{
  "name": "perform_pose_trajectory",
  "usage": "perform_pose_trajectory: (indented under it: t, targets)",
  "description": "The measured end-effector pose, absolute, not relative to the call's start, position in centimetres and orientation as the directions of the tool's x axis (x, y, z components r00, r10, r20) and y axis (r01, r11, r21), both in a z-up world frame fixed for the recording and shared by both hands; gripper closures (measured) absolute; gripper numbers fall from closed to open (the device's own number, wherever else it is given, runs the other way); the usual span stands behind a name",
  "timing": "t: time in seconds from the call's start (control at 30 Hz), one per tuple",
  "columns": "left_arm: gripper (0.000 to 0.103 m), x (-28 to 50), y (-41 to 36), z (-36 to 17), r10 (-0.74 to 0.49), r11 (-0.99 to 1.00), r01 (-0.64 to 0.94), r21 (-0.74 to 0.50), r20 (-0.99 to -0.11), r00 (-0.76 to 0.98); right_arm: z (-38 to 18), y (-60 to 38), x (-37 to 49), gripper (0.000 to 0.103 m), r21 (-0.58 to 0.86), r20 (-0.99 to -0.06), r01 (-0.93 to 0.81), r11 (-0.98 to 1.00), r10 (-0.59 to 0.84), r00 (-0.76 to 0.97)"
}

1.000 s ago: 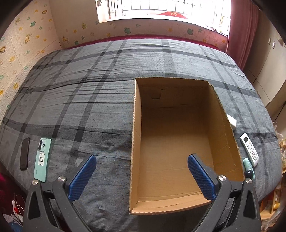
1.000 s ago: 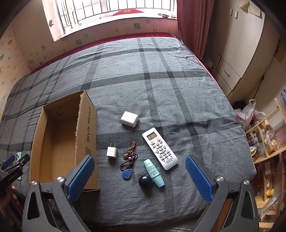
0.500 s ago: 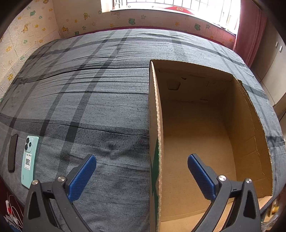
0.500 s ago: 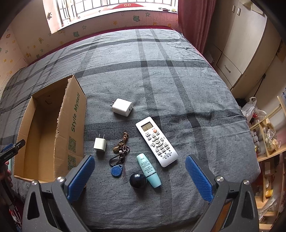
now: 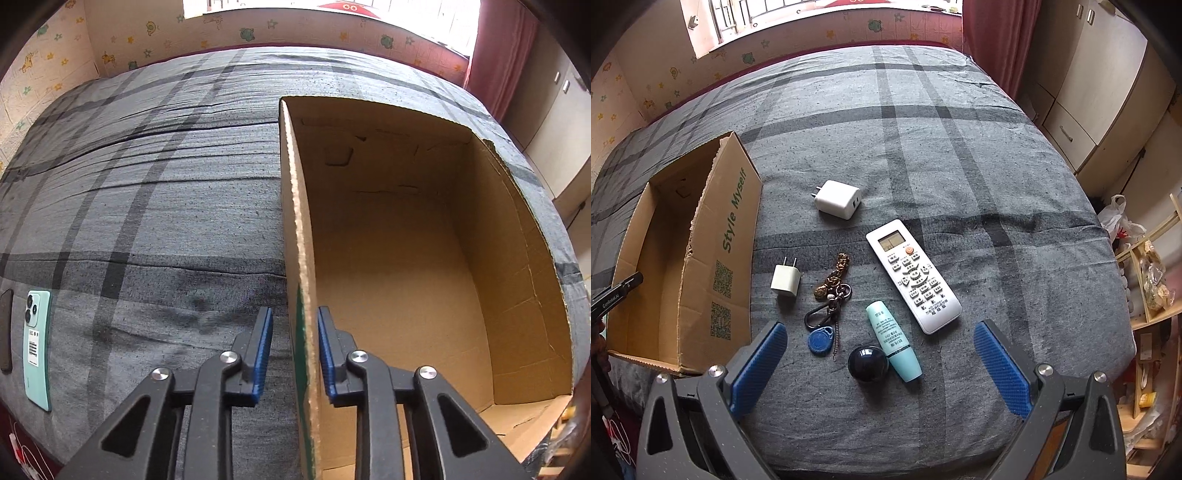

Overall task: Organize rigid objects
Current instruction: 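Move the left tool to the box wall and close on it, then grasp the black ball with the right tool while the left tool holds the box wall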

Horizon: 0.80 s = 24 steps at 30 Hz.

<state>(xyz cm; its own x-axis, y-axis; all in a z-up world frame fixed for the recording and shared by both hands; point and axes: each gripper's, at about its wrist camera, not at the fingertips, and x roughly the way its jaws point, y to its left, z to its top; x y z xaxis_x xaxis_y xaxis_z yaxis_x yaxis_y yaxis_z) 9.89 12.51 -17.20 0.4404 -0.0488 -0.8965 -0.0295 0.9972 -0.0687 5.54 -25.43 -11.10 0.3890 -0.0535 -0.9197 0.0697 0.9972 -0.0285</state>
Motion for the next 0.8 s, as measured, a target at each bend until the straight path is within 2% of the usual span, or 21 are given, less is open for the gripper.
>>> perform_pose_trajectory:
  t: [0.2,0.47,0.8]
  targets:
    - [0.089,9.7,11.8,-17.3,-0.05,0.998,-0.006,-0.058,-0.896,0.441,-13.2,-25.2,5.4,0.0,-0.037,-0.936,0.053,0.998,-0.053,0.349]
    - [0.09,9.6,12.1,-17.4,-0.056,0.997,-0.016,-0.07,-0.897,0.439,-16.5,-25.6,4.7,0.001,-0.018,-0.953,0.063,0.998,-0.036,0.302]
    - [0.09,9.6,12.1,-17.4,-0.05,0.998,-0.014,-0.063,-0.897,0.44,-19.0,-25.6,4.6,0.006,-0.015,-0.965,0.066,0.998,-0.032,0.261]
